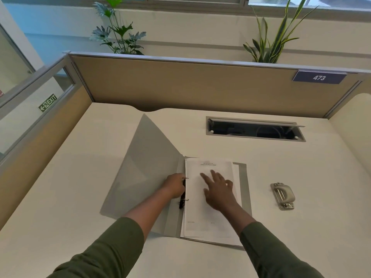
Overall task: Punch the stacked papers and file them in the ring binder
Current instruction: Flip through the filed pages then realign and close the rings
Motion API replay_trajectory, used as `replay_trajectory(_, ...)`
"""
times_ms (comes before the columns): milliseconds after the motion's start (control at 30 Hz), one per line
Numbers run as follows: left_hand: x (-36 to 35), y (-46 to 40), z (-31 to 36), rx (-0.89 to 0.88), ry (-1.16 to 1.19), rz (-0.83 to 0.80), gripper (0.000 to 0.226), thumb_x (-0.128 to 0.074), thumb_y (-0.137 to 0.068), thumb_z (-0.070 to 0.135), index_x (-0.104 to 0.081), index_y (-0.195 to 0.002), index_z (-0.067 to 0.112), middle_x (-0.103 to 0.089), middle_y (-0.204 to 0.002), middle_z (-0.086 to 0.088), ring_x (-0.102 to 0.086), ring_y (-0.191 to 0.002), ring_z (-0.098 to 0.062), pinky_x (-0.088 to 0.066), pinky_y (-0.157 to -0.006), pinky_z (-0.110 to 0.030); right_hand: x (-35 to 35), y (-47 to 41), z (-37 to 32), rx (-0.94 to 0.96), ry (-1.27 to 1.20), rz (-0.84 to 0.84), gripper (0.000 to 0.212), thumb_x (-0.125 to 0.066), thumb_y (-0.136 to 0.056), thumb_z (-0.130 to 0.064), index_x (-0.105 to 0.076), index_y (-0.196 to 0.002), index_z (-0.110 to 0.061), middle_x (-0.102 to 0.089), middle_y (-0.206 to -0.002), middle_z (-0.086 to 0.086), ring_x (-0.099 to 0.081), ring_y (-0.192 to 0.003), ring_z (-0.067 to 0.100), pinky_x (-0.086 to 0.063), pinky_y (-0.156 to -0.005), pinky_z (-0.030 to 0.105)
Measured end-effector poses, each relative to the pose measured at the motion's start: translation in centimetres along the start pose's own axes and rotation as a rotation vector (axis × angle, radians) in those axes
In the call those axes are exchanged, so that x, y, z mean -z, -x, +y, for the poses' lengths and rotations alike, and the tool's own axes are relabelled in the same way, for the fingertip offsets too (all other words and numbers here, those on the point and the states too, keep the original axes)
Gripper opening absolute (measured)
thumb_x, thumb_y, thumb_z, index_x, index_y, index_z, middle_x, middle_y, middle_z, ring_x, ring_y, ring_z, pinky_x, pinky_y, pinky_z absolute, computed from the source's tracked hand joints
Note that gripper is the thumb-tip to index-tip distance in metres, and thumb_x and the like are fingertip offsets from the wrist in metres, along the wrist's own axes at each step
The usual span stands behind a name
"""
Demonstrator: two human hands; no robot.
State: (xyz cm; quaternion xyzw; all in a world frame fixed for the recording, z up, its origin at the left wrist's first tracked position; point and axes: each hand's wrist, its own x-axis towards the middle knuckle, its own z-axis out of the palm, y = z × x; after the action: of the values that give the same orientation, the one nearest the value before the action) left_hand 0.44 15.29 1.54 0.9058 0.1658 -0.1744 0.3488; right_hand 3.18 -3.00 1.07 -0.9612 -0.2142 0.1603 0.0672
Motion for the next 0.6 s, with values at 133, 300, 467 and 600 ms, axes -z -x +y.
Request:
replay_trajectory(133,0.0,-0.5,0.1,-0.008,-0.007,-0.018,0.036,-0.043,-0.087,0.003,-0.065,-0.112,0.016,-0.066,-0.118,-0.006,-0.059,-0.108,-0.026,-0.048,-0.082,-0.028,-1.1,-0.2,-0.1,0.044,0.086,-0.139,0.064,-0.036,-0.100,-0.043,-0.001,-0.154,-0.039,0.003,-0.164,0.009,0.001,-0.151,0.031,-0.006,-0.117,0.054)
replay_trajectory(300,-0.1,-1.1,0.1,0.015,-0.007,-0.025,0.039,-0.048,-0.085,0.003,-0.063,-0.119,0.014,-0.063,-0.125,-0.008,-0.056,-0.116,-0.026,-0.047,-0.094,-0.031,-2.3,0.4,1.2,-0.008,0.133,-0.216,0.065,-0.031,-0.100,-0.048,0.002,-0.154,-0.035,0.008,-0.164,0.008,0.006,-0.151,0.033,-0.004,-0.116,0.057)
replay_trajectory(467,-0.3,-1.4,-0.2,0.053,0.014,-0.034,0.039,-0.049,-0.089,0.007,-0.058,-0.126,0.014,-0.059,-0.133,-0.008,-0.053,-0.121,-0.026,-0.043,-0.093,-0.027,-2.8,0.7,1.1,-0.018,0.132,-0.207,0.066,-0.030,-0.100,-0.050,0.003,-0.155,-0.033,0.009,-0.164,0.009,0.006,-0.151,0.034,-0.003,-0.117,0.057)
replay_trajectory(600,-0.5,-1.1,-0.6,0.102,0.004,-0.020,0.047,-0.048,-0.090,0.011,-0.047,-0.137,0.012,-0.050,-0.142,-0.011,-0.048,-0.128,-0.027,-0.039,-0.098,-0.026,-2.9,0.7,0.9,-0.032,0.119,-0.197,0.067,-0.031,-0.099,-0.051,0.002,-0.155,-0.033,0.008,-0.164,0.009,0.006,-0.150,0.035,-0.002,-0.117,0.057)
